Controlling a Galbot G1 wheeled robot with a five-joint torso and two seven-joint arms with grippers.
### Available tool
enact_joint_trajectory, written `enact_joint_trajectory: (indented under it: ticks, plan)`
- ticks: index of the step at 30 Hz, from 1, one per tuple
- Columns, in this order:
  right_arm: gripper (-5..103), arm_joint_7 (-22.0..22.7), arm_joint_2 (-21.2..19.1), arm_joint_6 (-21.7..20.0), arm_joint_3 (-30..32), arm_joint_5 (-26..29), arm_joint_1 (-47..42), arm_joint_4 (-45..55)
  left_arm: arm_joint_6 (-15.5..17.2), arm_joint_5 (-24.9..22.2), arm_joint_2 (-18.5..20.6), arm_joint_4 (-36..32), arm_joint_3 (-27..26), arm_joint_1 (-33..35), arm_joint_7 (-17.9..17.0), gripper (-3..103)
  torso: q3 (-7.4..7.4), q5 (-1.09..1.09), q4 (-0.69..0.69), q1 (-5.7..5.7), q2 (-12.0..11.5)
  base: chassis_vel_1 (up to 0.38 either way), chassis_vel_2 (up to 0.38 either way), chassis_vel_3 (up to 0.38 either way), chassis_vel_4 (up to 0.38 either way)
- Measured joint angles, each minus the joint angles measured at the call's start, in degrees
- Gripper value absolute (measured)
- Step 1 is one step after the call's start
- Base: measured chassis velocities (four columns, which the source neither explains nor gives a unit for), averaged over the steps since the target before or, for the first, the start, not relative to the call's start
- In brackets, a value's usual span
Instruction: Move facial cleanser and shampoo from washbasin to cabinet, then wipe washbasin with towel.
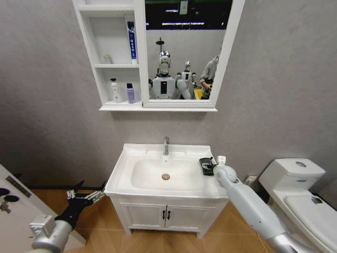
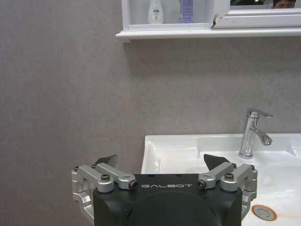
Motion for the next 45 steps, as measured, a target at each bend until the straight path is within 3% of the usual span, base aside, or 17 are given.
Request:
enact_joint_trajectory:
  ticks: [17, 26, 27, 28, 32, 34, 38, 45]
  plan:
    - [103, -1.3, 0.6, 0.7, -0.4, -1.6, -0.6, -2.7, 0.0, 0.0, 0.0, 0.0, 0.0, 0.0, 0.0, 100, 0.00, 0.01, 0.00, 0.00, 0.0, 0.000, 0.000, 0.000, 0.000]
    - [68, -2.1, 1.0, 1.4, -1.1, -1.6, 1.3, -4.5, 0.0, 0.0, 0.0, 0.0, 0.0, 0.0, 0.0, 100, 0.00, 0.01, 0.00, 0.00, 0.0, 0.000, 0.000, 0.000, 0.000]
    - [68, -2.1, 1.0, 1.4, -1.1, -1.6, 1.3, -4.5, 0.0, 0.0, 0.0, 0.0, 0.0, 0.0, 0.0, 100, 0.00, 0.01, 0.00, 0.00, 0.0, 0.000, 0.000, 0.000, 0.000]
    - [57, -2.2, 1.0, 1.5, -1.2, -1.6, 1.7, -4.7, 0.0, 0.0, 0.0, 0.0, 0.0, 0.0, 0.0, 100, 0.00, 0.01, 0.00, 0.00, 0.0, 0.000, 0.000, 0.000, 0.000]
    - [51, -2.3, 1.1, 1.5, -1.4, -1.5, 2.0, -5.0, 0.0, 0.0, 0.0, 0.0, 0.0, 0.0, 0.0, 100, 0.00, 0.01, 0.00, 0.00, 0.0, 0.000, 0.000, 0.000, 0.000]
    - [35, -2.3, 1.1, 1.6, -1.4, -1.4, 2.1, -5.1, 0.0, 0.0, 0.0, 0.0, 0.0, 0.0, 0.0, 100, 0.00, 0.01, -0.01, 0.00, 0.0, 0.000, 0.000, 0.000, 0.000]
    - [18, -2.3, 1.1, 1.7, -1.4, -1.4, 1.6, -5.0, 0.0, 0.0, 0.0, 0.0, 0.0, 0.0, 0.0, 100, 0.00, 0.00, 0.00, 0.00, 0.0, 0.000, 0.000, 0.000, 0.000]
    - [2, -2.3, 1.1, 1.8, -1.2, -1.3, 1.2, -4.5, 0.0, 0.0, 0.0, 0.0, 0.0, 0.0, 0.0, 100, 0.00, 0.01, -0.01, 0.00, 0.0, 0.000, 0.000, 0.000, 0.000]
